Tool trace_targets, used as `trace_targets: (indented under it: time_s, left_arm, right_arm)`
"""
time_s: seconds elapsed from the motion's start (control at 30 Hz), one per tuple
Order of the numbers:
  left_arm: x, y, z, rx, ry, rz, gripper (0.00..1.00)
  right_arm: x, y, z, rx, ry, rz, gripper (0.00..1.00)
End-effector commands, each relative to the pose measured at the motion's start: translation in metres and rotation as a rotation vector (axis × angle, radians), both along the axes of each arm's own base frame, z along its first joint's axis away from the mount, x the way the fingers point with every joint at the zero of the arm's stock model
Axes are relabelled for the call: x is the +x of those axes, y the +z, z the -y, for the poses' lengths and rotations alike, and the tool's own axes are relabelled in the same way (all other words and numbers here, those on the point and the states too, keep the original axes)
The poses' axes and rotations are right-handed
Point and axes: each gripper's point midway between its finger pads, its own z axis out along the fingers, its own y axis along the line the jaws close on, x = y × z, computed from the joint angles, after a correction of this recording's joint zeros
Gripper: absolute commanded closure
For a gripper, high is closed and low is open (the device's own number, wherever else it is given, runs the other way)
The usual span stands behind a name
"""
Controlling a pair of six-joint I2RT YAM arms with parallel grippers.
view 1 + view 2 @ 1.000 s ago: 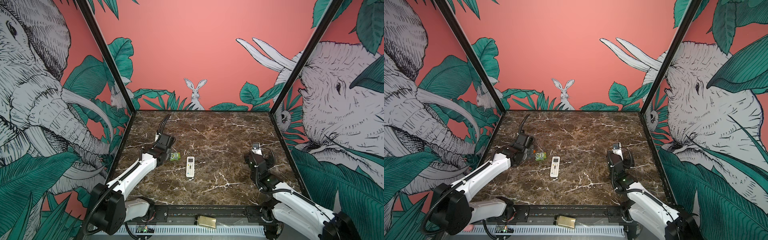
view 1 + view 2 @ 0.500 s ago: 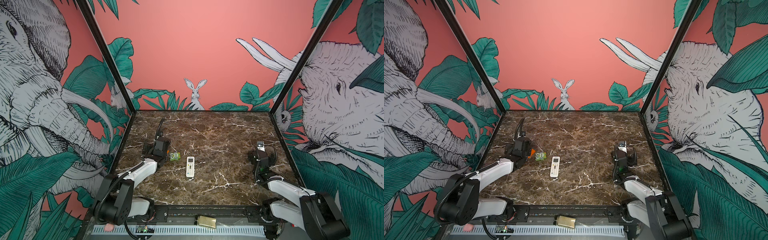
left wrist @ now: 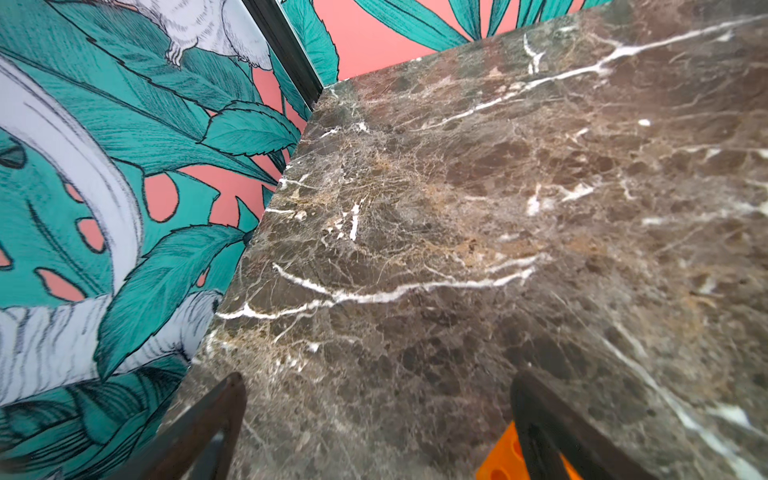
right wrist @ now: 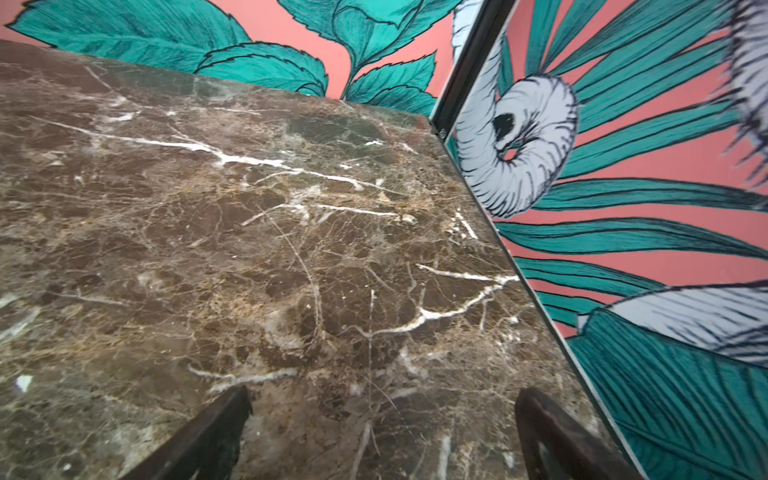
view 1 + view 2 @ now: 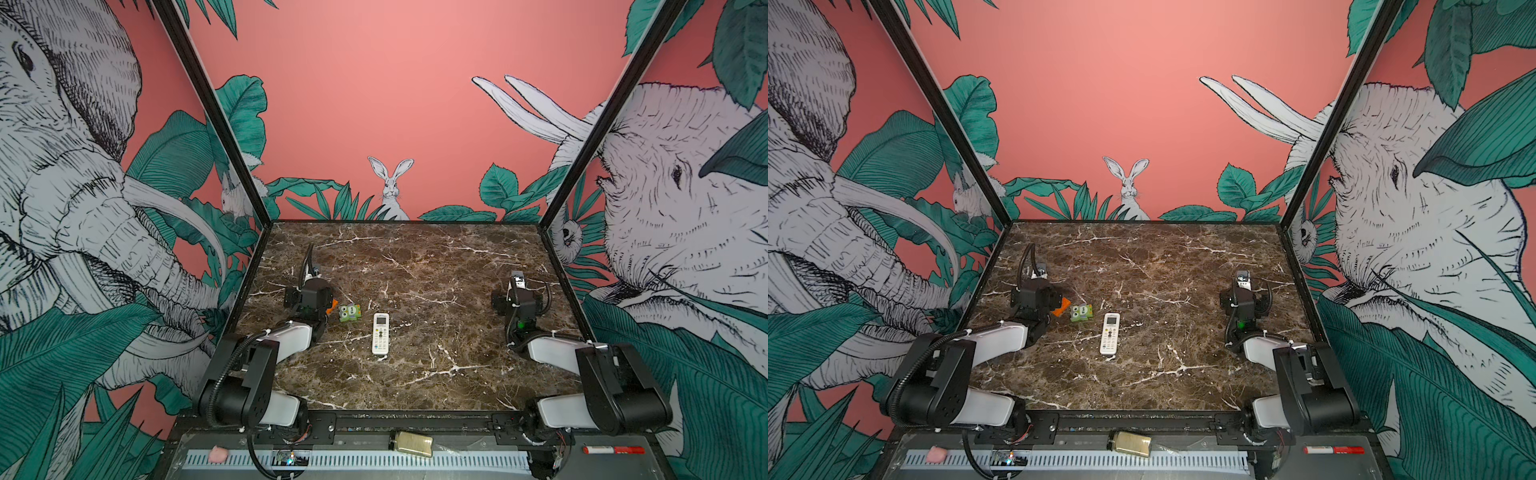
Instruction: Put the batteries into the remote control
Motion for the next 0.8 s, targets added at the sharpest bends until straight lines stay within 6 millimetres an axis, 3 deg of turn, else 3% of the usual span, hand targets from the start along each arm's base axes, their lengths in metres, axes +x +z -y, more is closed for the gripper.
trace_targets:
  time_s: [0.0,0.33,0.53,0.77]
  left_arm:
    - [0.015,0.014,0.008,-0.026,-0.052,0.058,0.00]
    - [0.020,0.009,0.039,-0.085,-0.309,0.043,0.00]
    - [0.024,0.001,0.023,-0.139,-0.276,0.089,0.00]
    - [0.023,-0.008,0.021,-0.177,-0.296,0.123,0.00]
  right_arm:
    - [0.013,0.021,0.004,0.042,0.018,0.112,0.01]
    - [0.017,-0.002,-0.003,0.077,0.101,0.143,0.01]
    - [0.022,-0.004,0.008,0.075,0.024,0.100,0.01]
    - [0.017,-0.003,0.020,0.104,-0.033,0.133,0.01]
